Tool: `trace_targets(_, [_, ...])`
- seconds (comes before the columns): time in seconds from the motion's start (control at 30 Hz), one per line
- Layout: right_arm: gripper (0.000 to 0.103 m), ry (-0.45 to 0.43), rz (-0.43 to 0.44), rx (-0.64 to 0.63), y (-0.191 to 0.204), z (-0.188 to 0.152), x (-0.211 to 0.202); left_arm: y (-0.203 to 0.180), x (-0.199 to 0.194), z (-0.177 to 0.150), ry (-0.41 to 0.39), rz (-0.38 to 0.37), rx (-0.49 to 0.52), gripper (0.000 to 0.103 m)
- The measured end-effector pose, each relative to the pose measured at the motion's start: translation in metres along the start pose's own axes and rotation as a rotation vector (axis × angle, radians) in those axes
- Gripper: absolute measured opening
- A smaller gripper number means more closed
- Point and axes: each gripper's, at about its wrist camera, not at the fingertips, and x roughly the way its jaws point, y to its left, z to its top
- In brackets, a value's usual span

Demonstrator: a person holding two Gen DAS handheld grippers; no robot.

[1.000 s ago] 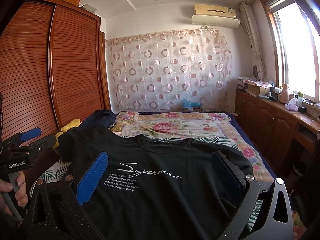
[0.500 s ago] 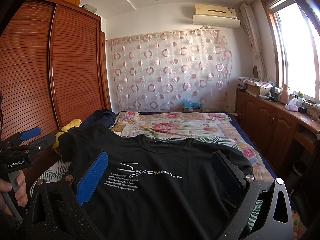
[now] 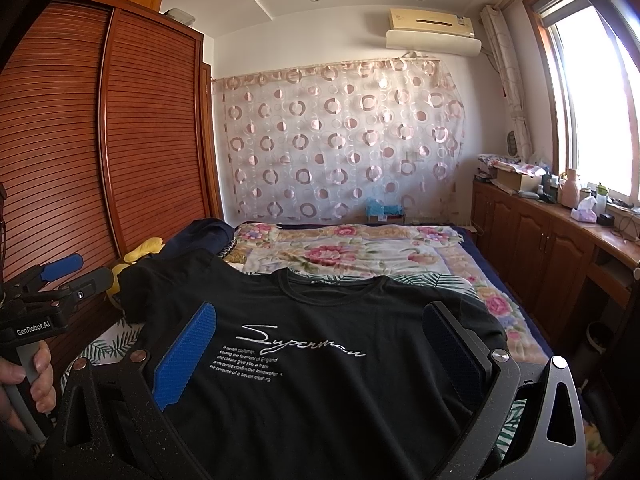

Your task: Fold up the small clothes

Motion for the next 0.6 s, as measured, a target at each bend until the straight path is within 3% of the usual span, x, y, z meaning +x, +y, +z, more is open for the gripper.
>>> trace_targets(0.6, [0.103, 0.026, 0.018, 0.001, -0.0005, -0.0038, 0.0084, 0.0059, 0.0061, -0.0013, 0.026, 0.003, -0.003, 0.096])
